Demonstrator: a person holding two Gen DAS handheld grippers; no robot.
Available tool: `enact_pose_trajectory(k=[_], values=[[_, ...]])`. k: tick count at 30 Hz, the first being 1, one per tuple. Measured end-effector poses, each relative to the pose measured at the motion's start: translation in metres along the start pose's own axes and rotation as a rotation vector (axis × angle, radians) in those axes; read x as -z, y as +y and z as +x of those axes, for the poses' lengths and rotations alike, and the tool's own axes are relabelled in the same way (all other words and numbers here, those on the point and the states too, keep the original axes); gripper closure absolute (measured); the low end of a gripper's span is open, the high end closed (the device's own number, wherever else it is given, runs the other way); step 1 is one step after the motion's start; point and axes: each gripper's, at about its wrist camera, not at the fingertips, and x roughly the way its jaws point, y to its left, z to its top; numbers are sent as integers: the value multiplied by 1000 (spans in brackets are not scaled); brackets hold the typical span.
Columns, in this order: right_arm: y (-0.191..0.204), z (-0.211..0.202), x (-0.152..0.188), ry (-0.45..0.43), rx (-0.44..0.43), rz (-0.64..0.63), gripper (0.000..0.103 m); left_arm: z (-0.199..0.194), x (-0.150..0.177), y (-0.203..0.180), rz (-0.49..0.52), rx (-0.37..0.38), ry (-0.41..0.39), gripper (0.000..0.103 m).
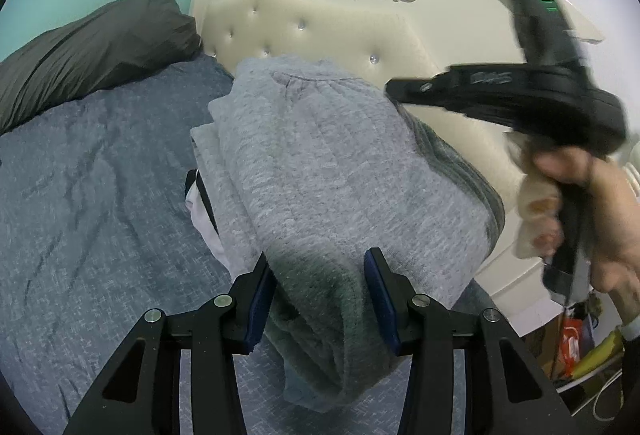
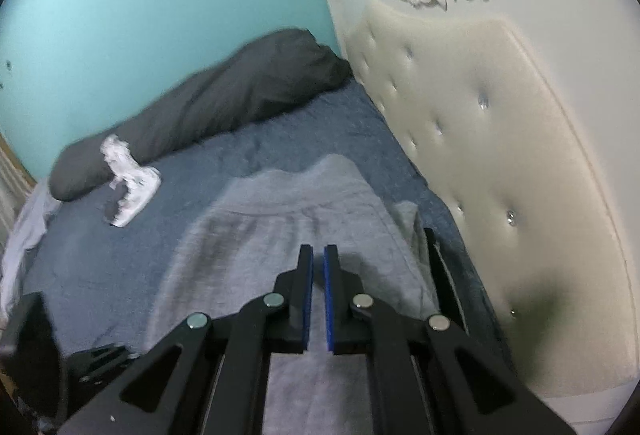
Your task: Fold clothes
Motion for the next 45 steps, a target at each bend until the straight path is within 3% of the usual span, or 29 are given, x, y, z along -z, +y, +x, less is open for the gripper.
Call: enact_pose_trajectory(k=[3, 9, 15, 20, 26, 34, 41, 45], values=[[-11, 24, 5, 62, 47, 18, 100, 1, 0, 0, 6, 1, -3, 54], [-29, 44, 18, 84, 91, 51, 103, 3, 0, -5, 25, 7, -5, 54], [-32, 32, 19, 33, 92, 58, 103, 1, -1, -11, 43, -4, -8, 54], [-31, -10, 21, -51, 74, 70, 103, -1, -1, -11, 49, -24, -7, 54], [-32, -60, 56, -104, 42, 88, 103, -4, 1, -12, 47, -33, -5, 54], [-47, -51, 102, -89, 18, 153, 103, -3, 1, -15, 51, -40, -2, 54], [-53, -39, 110, -92, 32, 168, 103, 1, -3, -17, 53, -41, 3, 54], [-48, -54, 109, -117, 25, 168, 103, -2, -7, -16, 47, -50, 0, 54]])
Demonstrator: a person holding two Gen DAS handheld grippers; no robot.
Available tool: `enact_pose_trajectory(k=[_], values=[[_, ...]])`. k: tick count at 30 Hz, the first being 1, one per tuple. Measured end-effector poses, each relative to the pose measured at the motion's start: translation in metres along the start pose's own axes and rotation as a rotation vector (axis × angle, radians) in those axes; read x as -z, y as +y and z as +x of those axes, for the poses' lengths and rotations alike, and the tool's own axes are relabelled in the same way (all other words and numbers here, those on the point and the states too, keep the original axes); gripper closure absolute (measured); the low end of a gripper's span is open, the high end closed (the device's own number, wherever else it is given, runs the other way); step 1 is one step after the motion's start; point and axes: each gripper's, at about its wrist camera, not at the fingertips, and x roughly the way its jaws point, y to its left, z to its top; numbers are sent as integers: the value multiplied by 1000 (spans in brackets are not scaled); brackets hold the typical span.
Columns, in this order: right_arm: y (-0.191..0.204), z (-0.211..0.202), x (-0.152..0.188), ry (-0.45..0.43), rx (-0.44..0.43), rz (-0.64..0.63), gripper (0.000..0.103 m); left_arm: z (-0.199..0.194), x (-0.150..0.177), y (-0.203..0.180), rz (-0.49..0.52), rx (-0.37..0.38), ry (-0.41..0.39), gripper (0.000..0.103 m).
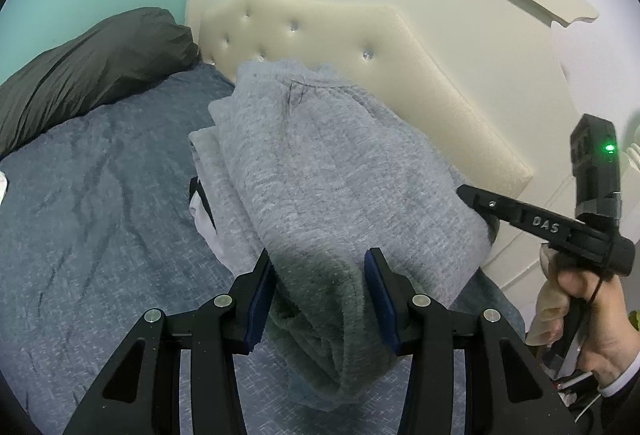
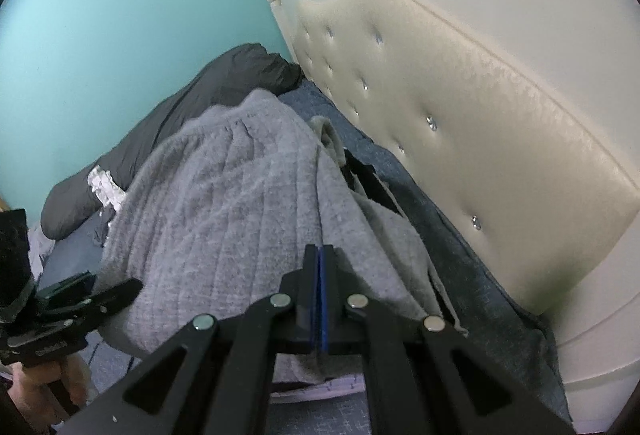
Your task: Fold clothes
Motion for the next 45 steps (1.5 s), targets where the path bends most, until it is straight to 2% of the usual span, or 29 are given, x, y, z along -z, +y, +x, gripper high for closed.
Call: enact_pose_trajectory(k=[8, 16, 31, 45], values=[[18, -23, -11, -37, -11, -22, 103, -19, -7, -1, -7, 2, -15, 47], [37, -47, -13, -61, -6, -34, 103, -44, -11, -4, 1, -3, -40, 46], [57, -64, -10, -72, 4, -22, 103, -77, -10, 0, 3, -17, -64, 42], [78, -77, 6, -66, 30, -8, 101, -106, 0, 17, -10, -45, -70, 27]])
